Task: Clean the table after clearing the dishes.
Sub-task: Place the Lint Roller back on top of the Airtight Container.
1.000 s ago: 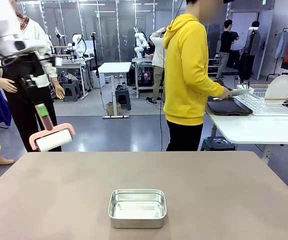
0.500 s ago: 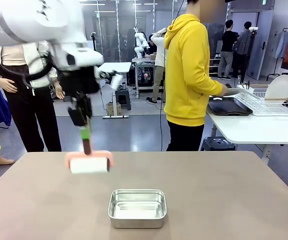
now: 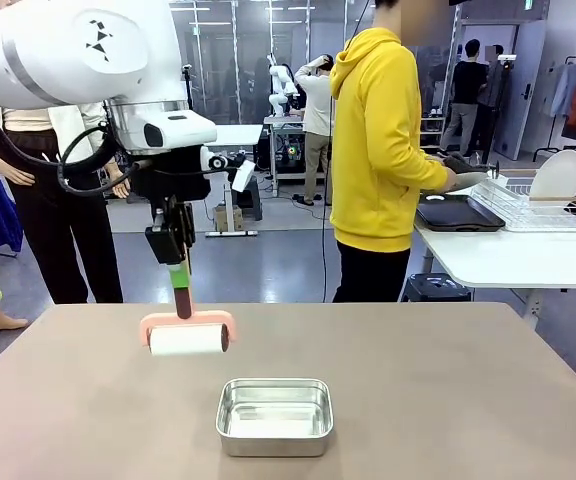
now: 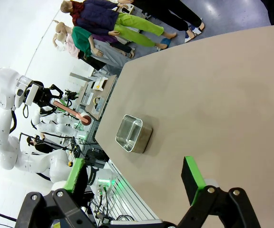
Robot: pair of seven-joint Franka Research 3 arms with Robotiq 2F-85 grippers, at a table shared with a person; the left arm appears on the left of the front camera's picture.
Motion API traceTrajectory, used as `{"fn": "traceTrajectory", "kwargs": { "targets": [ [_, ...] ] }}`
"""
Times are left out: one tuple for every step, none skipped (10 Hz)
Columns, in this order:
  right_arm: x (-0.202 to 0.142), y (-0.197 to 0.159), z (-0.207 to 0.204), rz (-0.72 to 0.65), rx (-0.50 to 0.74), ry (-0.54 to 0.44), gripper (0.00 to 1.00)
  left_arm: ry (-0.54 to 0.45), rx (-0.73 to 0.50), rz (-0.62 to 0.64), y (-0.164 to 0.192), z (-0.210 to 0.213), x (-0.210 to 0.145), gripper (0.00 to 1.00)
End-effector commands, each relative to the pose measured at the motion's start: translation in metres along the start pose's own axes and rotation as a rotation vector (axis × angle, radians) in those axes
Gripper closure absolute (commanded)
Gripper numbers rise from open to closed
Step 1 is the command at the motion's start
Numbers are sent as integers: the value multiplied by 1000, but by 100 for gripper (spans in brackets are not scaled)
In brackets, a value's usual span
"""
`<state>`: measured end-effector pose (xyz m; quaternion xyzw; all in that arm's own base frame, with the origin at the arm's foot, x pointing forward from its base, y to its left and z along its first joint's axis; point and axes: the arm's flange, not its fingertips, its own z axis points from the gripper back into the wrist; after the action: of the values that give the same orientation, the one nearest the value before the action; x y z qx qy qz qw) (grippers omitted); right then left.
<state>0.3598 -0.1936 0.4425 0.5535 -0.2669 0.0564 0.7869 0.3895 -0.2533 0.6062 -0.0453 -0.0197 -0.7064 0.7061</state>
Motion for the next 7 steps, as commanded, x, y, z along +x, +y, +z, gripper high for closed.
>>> {"fn": "traceTrajectory", "kwargs": {
  "targets": [
    [-1,1,0,17,0,8,0,4,-1,-11,-3,-4,5,77],
    [-1,1,0,17,0,8,0,-17,-36,18,2,-18,8,77],
    [-1,1,0,17,0,8,0,-12,-16,56,5,-31,25,77],
    [-1,1,0,17,0,8,0,-12,-51,113,5,-40,45,77],
    [-1,1,0,17,0,8,0,12,-32,89,1,-51,64,77],
    [-1,1,0,17,0,8,0,37,-26,75,4,-59,78,77],
    [-1,1,0,17,0,8,0,59,-36,100,12,-69,92,77]
  ]
}}
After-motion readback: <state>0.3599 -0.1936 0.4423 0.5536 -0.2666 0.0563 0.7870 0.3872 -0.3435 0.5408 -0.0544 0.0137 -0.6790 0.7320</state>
